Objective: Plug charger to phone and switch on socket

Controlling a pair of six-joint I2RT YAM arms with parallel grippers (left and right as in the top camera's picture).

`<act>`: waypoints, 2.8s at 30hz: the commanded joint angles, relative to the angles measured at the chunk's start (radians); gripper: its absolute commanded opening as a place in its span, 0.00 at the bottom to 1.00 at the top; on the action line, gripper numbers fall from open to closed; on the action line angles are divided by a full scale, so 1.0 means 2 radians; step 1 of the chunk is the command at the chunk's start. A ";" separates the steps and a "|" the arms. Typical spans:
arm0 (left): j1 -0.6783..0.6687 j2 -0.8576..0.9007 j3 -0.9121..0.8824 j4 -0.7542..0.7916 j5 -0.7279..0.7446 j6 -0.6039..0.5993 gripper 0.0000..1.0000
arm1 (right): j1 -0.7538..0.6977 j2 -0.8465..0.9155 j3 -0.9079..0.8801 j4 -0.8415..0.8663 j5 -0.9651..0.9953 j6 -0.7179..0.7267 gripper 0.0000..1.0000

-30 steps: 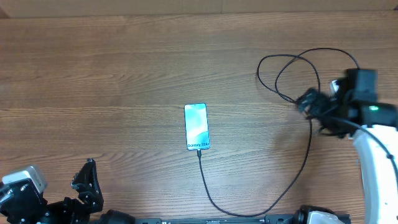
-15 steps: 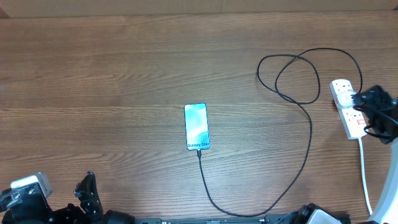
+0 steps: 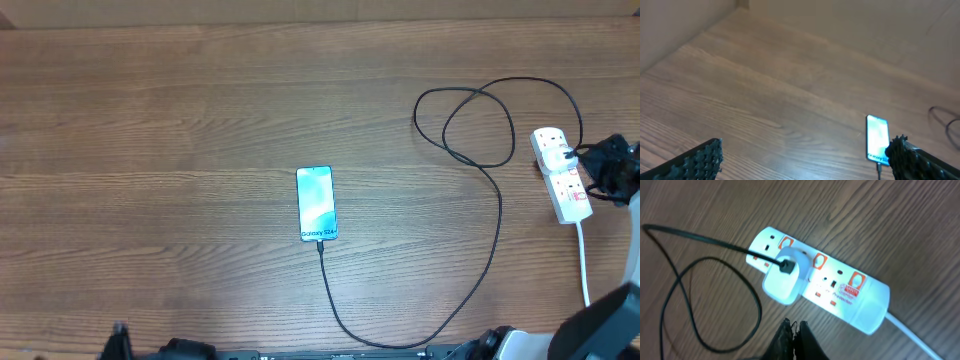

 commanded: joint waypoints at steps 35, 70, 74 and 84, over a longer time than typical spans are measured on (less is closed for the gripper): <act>0.049 -0.127 0.000 -0.003 -0.008 -0.007 1.00 | 0.006 0.171 0.003 0.139 0.049 -0.056 0.04; 0.049 -0.130 0.000 -0.029 -0.007 -0.007 1.00 | 0.060 0.208 -0.005 0.127 0.032 -0.056 0.04; 0.049 -0.130 0.000 -0.029 -0.007 -0.007 1.00 | 0.072 0.208 -0.005 0.121 0.032 -0.055 0.04; 0.049 -0.130 0.000 -0.029 -0.007 -0.007 1.00 | 0.092 0.208 -0.005 0.102 0.031 -0.052 0.04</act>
